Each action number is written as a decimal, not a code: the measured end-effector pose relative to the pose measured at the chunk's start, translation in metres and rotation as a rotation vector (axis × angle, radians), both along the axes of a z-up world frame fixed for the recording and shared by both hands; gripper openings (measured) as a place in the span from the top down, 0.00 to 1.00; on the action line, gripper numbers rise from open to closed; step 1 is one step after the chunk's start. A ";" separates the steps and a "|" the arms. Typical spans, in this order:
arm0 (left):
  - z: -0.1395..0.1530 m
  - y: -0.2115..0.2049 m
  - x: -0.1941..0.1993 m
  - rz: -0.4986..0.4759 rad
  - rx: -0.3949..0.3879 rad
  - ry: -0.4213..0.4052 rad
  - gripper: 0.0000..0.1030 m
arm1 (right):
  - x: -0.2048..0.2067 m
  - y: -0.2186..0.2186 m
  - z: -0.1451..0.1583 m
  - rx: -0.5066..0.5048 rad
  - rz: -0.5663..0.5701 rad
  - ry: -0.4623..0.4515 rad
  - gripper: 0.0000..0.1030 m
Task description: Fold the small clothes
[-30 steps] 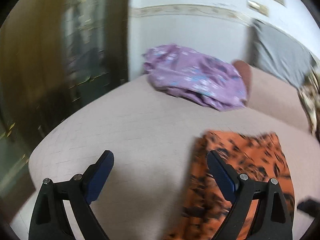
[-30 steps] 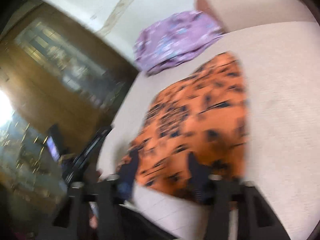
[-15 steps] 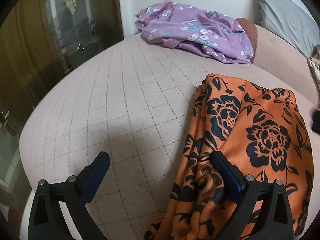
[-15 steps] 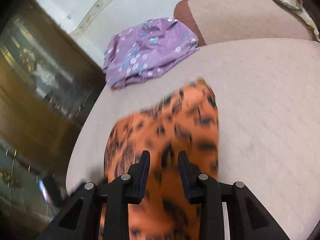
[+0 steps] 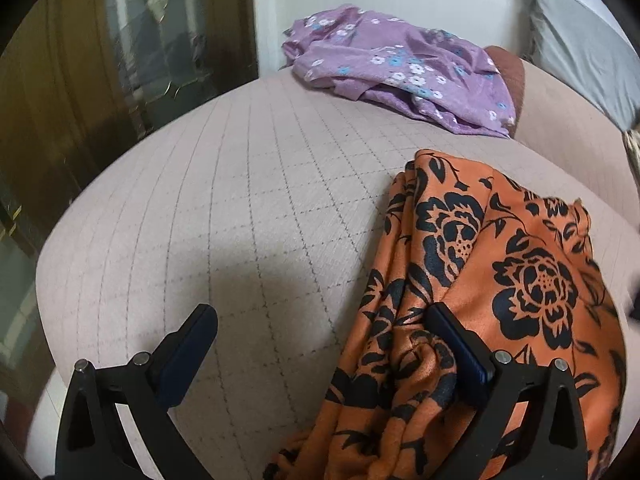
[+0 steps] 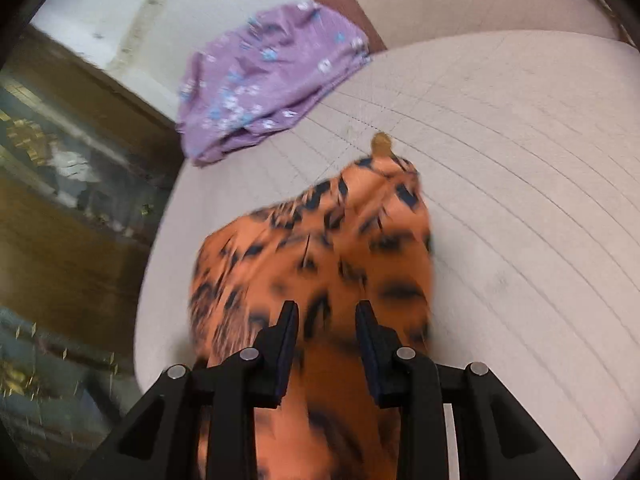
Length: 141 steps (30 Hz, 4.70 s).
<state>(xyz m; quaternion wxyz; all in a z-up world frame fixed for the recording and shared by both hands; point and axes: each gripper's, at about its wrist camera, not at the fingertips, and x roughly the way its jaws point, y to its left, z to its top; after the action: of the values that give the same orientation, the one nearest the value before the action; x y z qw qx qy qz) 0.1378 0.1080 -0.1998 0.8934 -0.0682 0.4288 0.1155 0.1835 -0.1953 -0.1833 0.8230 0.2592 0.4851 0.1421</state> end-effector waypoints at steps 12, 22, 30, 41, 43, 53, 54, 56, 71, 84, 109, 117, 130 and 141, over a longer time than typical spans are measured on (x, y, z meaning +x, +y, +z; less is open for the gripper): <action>0.060 -0.044 -0.035 -0.087 0.224 -0.089 0.00 | -0.128 -0.020 0.001 -0.031 0.041 -0.202 0.33; 0.161 -0.082 -0.091 -0.145 0.339 -0.332 0.00 | -0.166 -0.083 0.040 0.042 -0.093 -0.434 0.33; 0.168 -0.095 -0.097 -0.181 0.369 -0.342 0.00 | -0.160 -0.060 0.043 -0.007 -0.008 -0.470 0.52; 0.152 -0.078 -0.080 -0.140 0.350 -0.295 0.00 | -0.113 -0.011 0.008 -0.011 0.103 -0.340 0.59; 0.145 -0.075 -0.074 -0.132 0.350 -0.275 0.00 | -0.103 -0.001 -0.008 0.001 0.147 -0.271 0.59; 0.121 -0.056 -0.053 -0.080 0.326 -0.195 0.00 | -0.101 -0.003 -0.015 -0.004 0.150 -0.250 0.59; 0.121 -0.055 -0.053 -0.076 0.326 -0.196 0.00 | -0.103 -0.007 -0.012 -0.002 0.141 -0.261 0.59; 0.120 -0.054 -0.053 -0.072 0.327 -0.193 0.00 | -0.105 -0.011 -0.009 0.013 0.128 -0.269 0.59; 0.105 -0.055 -0.049 -0.077 0.338 -0.154 0.00 | -0.106 -0.003 -0.021 0.023 0.179 -0.218 0.58; 0.063 -0.046 -0.024 -0.064 0.375 -0.054 0.00 | -0.096 -0.020 -0.021 0.111 0.146 -0.204 0.56; 0.067 -0.021 -0.012 -0.020 0.366 -0.043 0.00 | -0.085 -0.035 -0.038 0.185 0.082 -0.127 0.40; 0.069 -0.019 -0.012 -0.014 0.352 -0.054 0.00 | -0.085 -0.036 -0.041 0.180 0.070 -0.122 0.40; 0.066 -0.012 -0.013 -0.008 0.321 -0.045 0.00 | -0.086 -0.036 -0.044 0.170 0.061 -0.118 0.40; 0.047 -0.005 -0.006 -0.018 0.283 -0.008 0.00 | -0.085 -0.036 -0.049 0.162 0.056 -0.115 0.40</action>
<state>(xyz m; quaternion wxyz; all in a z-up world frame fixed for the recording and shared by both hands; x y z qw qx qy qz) 0.1319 0.1034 -0.1525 0.8968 0.0617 0.4051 0.1666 0.0981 -0.2316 -0.2320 0.8215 0.3027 0.4312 0.2184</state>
